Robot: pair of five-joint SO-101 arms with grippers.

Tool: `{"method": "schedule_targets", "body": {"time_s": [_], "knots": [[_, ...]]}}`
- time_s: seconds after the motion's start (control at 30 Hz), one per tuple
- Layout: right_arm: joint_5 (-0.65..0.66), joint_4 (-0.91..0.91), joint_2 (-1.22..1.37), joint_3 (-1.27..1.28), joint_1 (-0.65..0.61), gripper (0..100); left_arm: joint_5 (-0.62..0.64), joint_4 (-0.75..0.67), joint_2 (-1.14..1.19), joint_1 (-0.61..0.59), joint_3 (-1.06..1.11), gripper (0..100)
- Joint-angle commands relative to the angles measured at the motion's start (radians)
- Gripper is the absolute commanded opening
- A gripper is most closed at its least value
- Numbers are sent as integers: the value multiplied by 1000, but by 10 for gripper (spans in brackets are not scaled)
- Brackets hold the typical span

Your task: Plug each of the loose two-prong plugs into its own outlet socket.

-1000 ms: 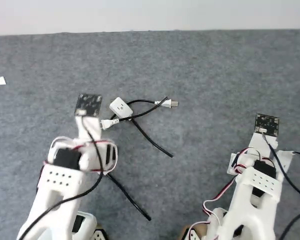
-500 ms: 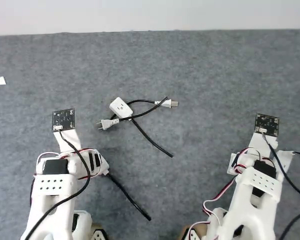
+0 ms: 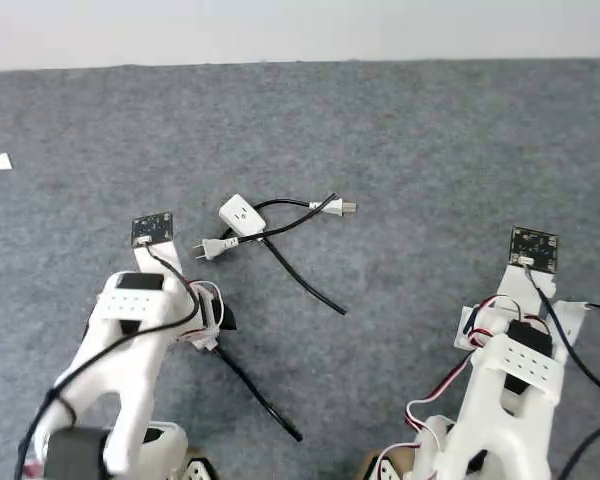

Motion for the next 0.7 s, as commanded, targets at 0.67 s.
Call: {"method": "schedule_targets", "body": {"time_s": [0.67], "knots": [[11,-13,-21,-6,-8,24,3,-97,152,178,-170,28]]}}
